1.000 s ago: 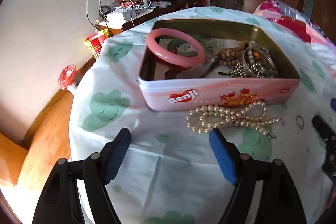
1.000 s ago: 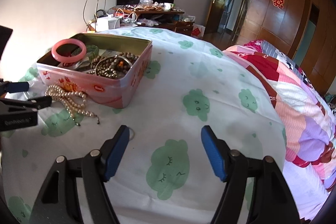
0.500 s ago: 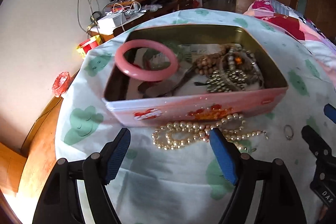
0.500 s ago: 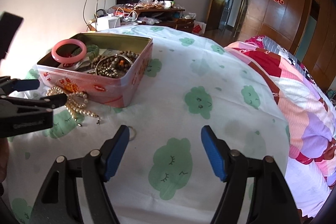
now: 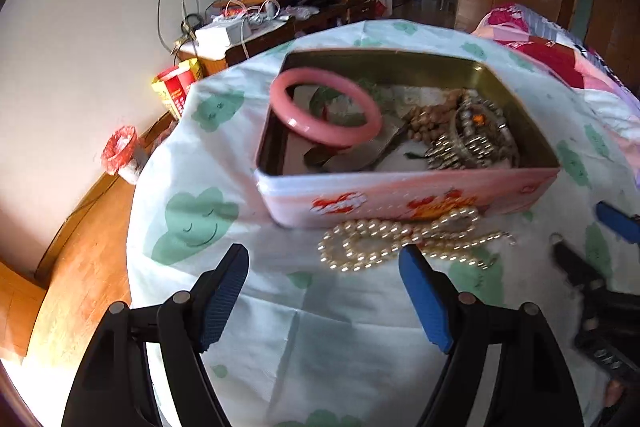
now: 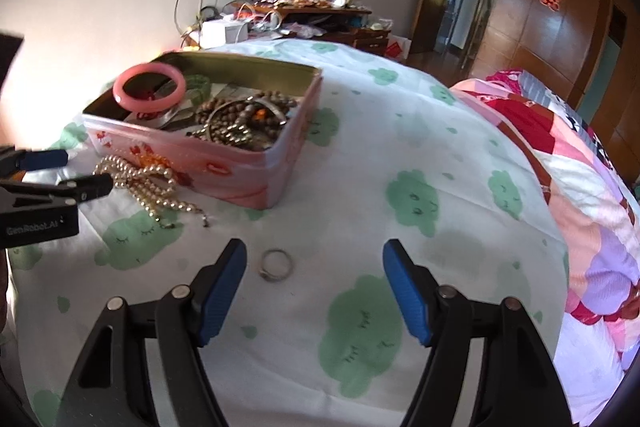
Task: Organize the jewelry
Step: 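Grasp the silver ring with the right tool, then grasp the pearl necklace with the left tool while the right tool holds the ring, then lift the pearl necklace off the cloth with the left tool, then carry the pearls with the left tool while the right tool carries the ring over the tin, then open the left tool to drop the pearls while the right tool releases the ring in the tin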
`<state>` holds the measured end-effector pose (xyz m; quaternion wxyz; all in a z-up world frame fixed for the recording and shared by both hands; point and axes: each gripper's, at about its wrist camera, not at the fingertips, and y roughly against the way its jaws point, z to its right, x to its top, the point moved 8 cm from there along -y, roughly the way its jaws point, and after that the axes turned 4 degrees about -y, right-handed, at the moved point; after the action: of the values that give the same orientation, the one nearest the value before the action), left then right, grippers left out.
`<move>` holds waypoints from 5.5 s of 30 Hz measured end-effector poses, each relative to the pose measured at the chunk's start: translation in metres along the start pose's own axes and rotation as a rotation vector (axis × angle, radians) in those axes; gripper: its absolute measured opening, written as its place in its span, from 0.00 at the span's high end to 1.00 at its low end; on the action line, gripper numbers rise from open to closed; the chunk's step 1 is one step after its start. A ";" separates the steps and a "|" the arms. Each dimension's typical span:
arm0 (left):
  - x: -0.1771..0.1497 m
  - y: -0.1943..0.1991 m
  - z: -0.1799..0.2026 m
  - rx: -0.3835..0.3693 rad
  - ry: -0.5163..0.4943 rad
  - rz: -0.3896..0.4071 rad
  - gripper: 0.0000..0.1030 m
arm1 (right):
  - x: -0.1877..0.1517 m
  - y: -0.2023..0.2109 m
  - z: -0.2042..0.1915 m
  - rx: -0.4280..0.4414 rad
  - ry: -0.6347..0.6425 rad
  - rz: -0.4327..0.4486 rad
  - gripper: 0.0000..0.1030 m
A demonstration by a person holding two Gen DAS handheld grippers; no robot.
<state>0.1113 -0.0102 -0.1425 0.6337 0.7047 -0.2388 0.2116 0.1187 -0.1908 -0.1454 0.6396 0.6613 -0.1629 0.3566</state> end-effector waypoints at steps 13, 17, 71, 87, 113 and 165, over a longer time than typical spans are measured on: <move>0.004 0.003 0.006 -0.033 0.010 0.002 0.24 | -0.010 -0.003 -0.010 0.098 -0.010 -0.057 0.81; 0.007 0.003 0.016 -0.039 -0.005 -0.002 0.24 | -0.008 0.003 -0.003 0.084 -0.040 -0.025 0.81; 0.006 -0.006 0.055 -0.289 -0.218 0.027 0.39 | -0.004 0.010 0.008 0.040 -0.049 0.021 0.80; -0.006 0.005 0.062 -0.302 -0.275 0.015 0.39 | -0.004 0.009 0.010 0.038 -0.058 0.027 0.80; 0.005 0.046 0.042 -0.295 -0.275 0.151 1.00 | 0.002 0.018 0.002 0.050 -0.019 0.081 0.80; 0.108 -0.003 0.009 -0.114 -0.214 0.208 0.79 | 0.098 -0.020 -0.053 0.094 0.162 0.165 0.77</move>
<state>0.1985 -0.0261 -0.0808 0.6183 0.6574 -0.3885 0.1859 0.1862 -0.1135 -0.0971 0.5874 0.6441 -0.1474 0.4674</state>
